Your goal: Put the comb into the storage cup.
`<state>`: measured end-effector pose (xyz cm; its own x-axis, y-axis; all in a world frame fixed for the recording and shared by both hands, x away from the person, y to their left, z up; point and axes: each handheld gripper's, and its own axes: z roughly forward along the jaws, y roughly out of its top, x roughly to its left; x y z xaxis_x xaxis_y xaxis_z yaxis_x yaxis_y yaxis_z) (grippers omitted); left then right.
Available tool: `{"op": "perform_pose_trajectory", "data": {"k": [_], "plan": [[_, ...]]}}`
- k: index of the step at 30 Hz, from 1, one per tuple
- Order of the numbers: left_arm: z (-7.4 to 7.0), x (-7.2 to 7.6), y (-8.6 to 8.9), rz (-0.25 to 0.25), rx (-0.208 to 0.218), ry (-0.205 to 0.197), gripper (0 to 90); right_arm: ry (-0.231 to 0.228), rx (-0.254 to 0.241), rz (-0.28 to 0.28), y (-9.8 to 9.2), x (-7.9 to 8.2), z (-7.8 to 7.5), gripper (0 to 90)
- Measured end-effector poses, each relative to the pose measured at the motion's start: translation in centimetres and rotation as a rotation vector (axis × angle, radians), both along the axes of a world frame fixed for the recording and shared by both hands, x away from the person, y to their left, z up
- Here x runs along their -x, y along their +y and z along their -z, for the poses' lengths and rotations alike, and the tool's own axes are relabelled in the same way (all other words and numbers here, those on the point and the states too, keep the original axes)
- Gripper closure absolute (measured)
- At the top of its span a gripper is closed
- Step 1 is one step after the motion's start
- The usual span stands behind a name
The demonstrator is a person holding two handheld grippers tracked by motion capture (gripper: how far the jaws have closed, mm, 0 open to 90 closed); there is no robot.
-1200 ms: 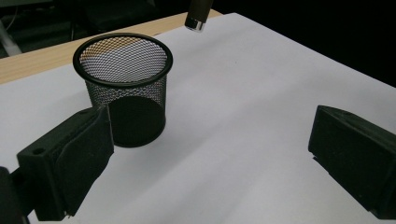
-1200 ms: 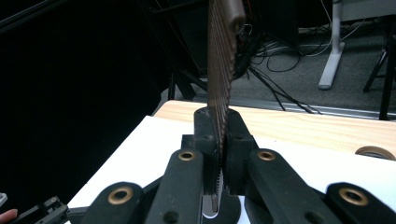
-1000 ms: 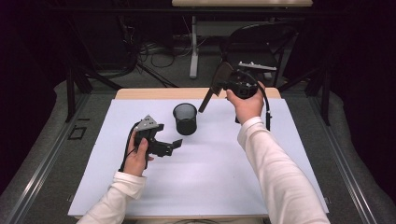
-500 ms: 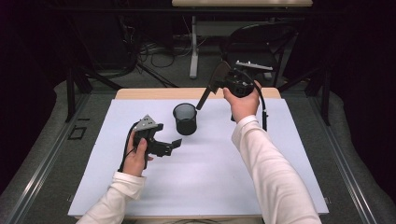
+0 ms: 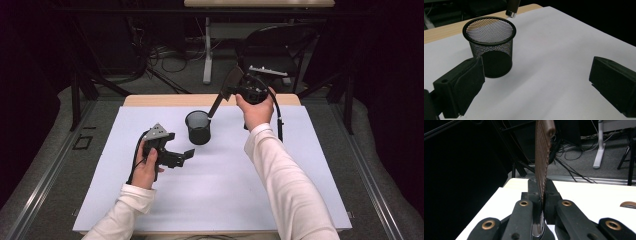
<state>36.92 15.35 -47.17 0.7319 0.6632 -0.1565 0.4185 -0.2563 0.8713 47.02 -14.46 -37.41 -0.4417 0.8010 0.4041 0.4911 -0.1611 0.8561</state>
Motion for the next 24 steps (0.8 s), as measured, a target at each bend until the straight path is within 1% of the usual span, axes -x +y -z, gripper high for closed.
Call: {"op": "perform_pose_trajectory", "data": {"k": [6,24], "plan": [[0.0,0.0,0.1,-0.001,0.004,0.002,0.4,0.005,-0.004,-0.008,0.7,-0.3,0.5,87.1],[0.0,0.0,0.1,-0.001,0.001,0.001,0.4,0.020,0.007,-0.015,2.3,-0.9,1.7,87.1]]}}
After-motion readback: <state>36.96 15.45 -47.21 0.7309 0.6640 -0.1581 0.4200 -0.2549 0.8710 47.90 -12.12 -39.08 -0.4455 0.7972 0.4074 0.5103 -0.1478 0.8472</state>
